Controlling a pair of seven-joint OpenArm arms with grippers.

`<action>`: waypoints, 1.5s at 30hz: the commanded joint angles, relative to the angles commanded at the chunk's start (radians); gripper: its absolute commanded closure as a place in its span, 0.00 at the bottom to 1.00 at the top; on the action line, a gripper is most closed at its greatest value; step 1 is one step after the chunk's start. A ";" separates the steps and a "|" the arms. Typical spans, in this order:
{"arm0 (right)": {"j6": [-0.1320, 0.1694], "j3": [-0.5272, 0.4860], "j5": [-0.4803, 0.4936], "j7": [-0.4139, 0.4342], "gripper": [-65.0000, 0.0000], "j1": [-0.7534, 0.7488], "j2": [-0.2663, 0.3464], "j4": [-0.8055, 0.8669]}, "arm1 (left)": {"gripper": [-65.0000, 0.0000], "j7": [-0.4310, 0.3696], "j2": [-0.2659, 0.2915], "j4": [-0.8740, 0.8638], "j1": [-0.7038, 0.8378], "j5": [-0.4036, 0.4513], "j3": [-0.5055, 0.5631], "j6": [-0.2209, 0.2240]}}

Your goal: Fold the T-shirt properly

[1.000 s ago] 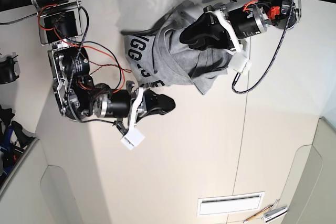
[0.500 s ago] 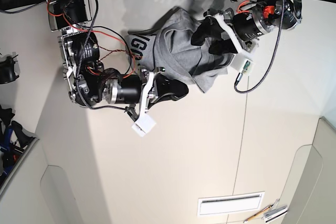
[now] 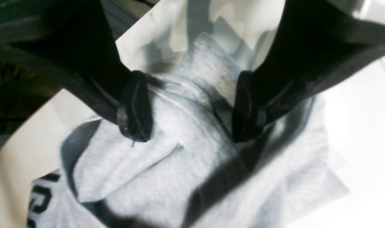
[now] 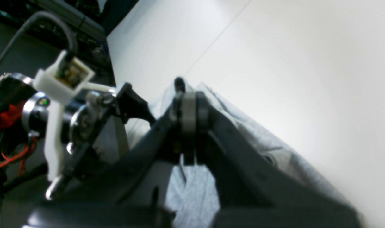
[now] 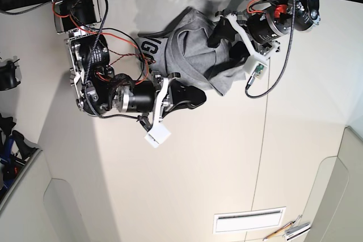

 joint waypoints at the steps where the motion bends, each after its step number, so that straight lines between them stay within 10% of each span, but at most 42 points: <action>1: 0.000 0.000 0.000 0.000 1.00 0.000 0.000 0.000 | 0.33 -0.010 -0.001 0.000 0.000 0.014 0.004 0.013; 23: -0.004 0.000 0.012 -0.002 1.00 -0.006 0.000 0.000 | 0.33 -0.027 -0.002 0.117 -0.056 0.104 -0.093 0.021; 38: -0.008 -0.169 -0.114 0.071 1.00 -0.039 -0.122 -0.001 | 0.33 -0.033 -0.071 0.117 -0.083 0.102 -0.204 0.037; 45: -0.008 -0.178 -0.138 0.105 1.00 -0.041 -0.187 -0.032 | 0.33 0.047 -0.104 0.117 -0.077 -0.085 -0.426 -0.006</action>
